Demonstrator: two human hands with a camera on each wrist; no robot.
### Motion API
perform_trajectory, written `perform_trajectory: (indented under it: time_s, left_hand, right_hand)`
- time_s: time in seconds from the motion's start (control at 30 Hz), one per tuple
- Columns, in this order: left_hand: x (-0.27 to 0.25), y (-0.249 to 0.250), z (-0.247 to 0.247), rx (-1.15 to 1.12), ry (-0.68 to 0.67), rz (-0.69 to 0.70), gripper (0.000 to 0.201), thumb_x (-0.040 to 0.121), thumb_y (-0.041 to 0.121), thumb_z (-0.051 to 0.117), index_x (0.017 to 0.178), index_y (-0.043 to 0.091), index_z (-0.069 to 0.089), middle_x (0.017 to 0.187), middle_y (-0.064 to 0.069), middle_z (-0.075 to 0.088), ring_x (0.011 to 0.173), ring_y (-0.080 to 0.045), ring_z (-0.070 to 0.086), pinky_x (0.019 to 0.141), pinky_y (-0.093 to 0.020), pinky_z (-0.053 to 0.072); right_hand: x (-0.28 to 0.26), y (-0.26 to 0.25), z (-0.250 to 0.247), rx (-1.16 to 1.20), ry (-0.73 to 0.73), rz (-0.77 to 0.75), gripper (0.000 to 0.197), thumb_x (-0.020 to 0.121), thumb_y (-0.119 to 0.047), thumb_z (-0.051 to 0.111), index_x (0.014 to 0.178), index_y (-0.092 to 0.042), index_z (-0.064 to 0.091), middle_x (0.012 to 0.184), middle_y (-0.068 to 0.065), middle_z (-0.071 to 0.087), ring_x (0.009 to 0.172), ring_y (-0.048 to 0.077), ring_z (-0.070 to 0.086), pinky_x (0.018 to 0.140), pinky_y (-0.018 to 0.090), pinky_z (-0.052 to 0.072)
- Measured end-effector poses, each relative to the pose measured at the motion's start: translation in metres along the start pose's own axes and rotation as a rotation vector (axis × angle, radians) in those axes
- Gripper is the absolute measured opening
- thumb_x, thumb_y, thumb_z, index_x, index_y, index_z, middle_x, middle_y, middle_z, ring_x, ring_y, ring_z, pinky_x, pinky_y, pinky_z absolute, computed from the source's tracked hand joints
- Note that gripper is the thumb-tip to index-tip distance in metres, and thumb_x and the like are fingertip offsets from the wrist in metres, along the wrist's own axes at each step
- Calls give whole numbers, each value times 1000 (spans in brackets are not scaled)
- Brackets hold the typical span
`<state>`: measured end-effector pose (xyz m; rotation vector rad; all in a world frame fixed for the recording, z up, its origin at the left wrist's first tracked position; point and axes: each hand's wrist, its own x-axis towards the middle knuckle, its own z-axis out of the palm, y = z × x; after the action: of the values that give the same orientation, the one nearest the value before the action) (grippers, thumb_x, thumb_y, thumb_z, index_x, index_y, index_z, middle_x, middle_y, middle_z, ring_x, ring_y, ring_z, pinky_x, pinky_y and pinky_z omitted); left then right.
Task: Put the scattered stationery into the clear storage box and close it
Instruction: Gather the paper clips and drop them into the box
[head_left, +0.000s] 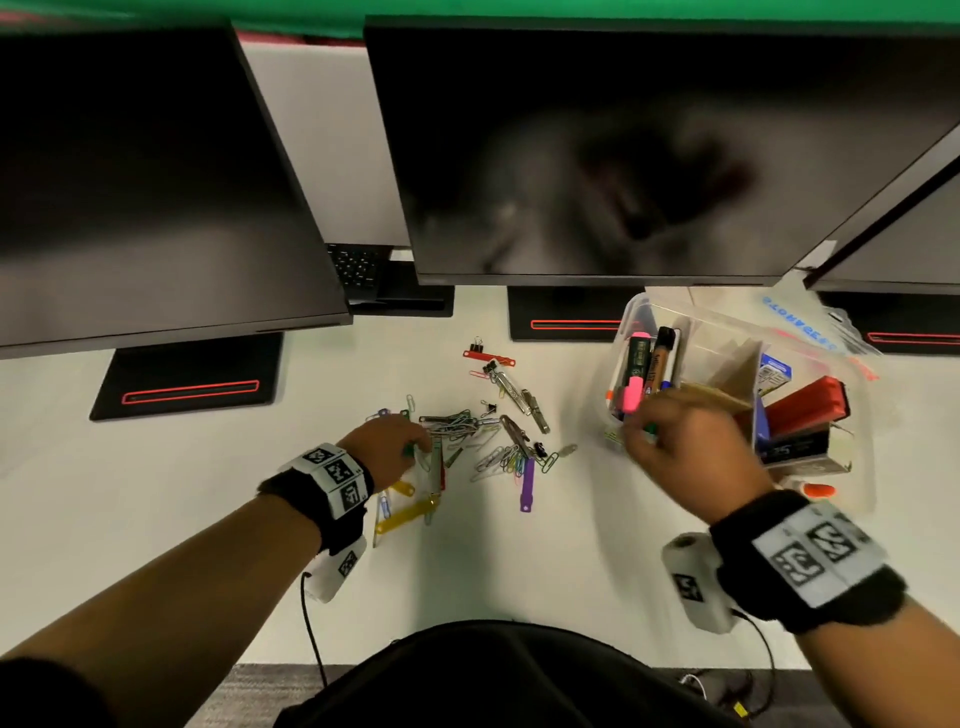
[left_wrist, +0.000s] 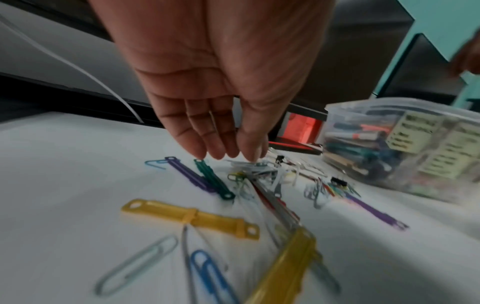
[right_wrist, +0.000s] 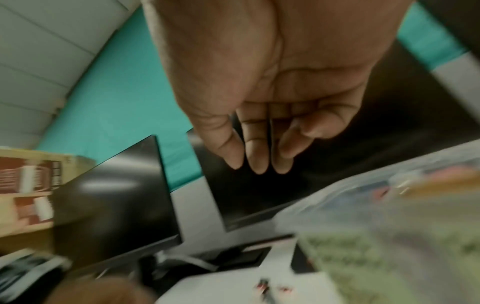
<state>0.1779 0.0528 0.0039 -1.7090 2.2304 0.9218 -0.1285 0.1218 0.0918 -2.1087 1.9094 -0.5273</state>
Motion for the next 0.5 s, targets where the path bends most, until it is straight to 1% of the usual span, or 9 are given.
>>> perform_trajectory:
  time_s: [0.07, 0.1, 0.17, 0.23, 0.3, 0.37, 0.4, 0.43, 0.5]
  left_hand:
    - [0, -1, 3, 14, -51, 10, 29, 90, 15, 53, 118, 18, 60, 125, -5, 56, 116, -22, 54, 99, -27, 41]
    - [0, -1, 4, 10, -69, 9, 28, 90, 18, 52, 117, 17, 61, 123, -5, 58, 113, -22, 56, 97, -28, 44]
    - [1, 1, 6, 21, -93, 8, 24, 91, 21, 51, 111, 13, 61, 118, -8, 62, 108, -24, 59, 93, -30, 48]
    - [3, 4, 9, 78, -99, -2, 26, 94, 29, 49, 108, 10, 60, 115, -10, 62, 109, -26, 58, 90, -31, 45]
    - [8, 9, 11, 101, -75, -36, 32, 95, 35, 46, 111, 10, 59, 118, -10, 61, 110, -26, 56, 90, -31, 43]
    - [16, 13, 13, 79, -42, -64, 36, 94, 39, 48, 114, 10, 58, 120, -8, 61, 106, -22, 56, 87, -29, 44]
    - [20, 16, 14, 71, -31, -77, 40, 93, 41, 50, 116, 10, 57, 123, -8, 60, 106, -21, 56, 88, -29, 44]
    - [24, 18, 17, 71, -26, -85, 45, 92, 43, 51, 120, 9, 55, 126, -9, 58, 110, -23, 56, 91, -30, 44]
    - [31, 23, 21, 77, -22, -91, 51, 91, 43, 53, 126, 7, 49, 132, -11, 54, 121, -27, 52, 98, -34, 42]
  right_hand:
    - [5, -17, 36, 8, -171, 11, 11, 84, -18, 61, 82, -11, 70, 85, 5, 67, 76, 20, 61, 69, 22, 41]
    - [6, -22, 55, -14, -259, 57, 16, 87, -21, 56, 87, -10, 69, 90, 7, 67, 82, 22, 62, 71, 26, 43]
    - [10, -24, 93, -86, -428, 191, 26, 91, -28, 49, 97, -9, 65, 102, 10, 66, 94, 25, 60, 79, 29, 44]
    - [12, -22, 120, -127, -538, 329, 34, 92, -35, 50, 107, -7, 61, 113, 12, 63, 106, 27, 57, 83, 29, 42]
    - [15, -18, 136, -93, -547, 455, 42, 87, -42, 57, 107, -6, 59, 113, 12, 63, 106, 27, 57, 79, 29, 41]
    - [19, -16, 146, -50, -480, 536, 44, 81, -43, 66, 105, -6, 60, 108, 11, 63, 102, 26, 59, 74, 27, 38]
    - [20, -16, 150, -42, -454, 549, 43, 80, -40, 67, 105, -6, 60, 108, 11, 63, 102, 26, 59, 74, 27, 39]
    - [21, -16, 152, -43, -435, 545, 40, 81, -37, 67, 106, -6, 60, 109, 11, 63, 102, 26, 59, 77, 27, 41]
    - [21, -18, 156, -57, -420, 521, 30, 88, -28, 59, 107, -5, 60, 112, 13, 63, 105, 28, 58, 82, 29, 44]
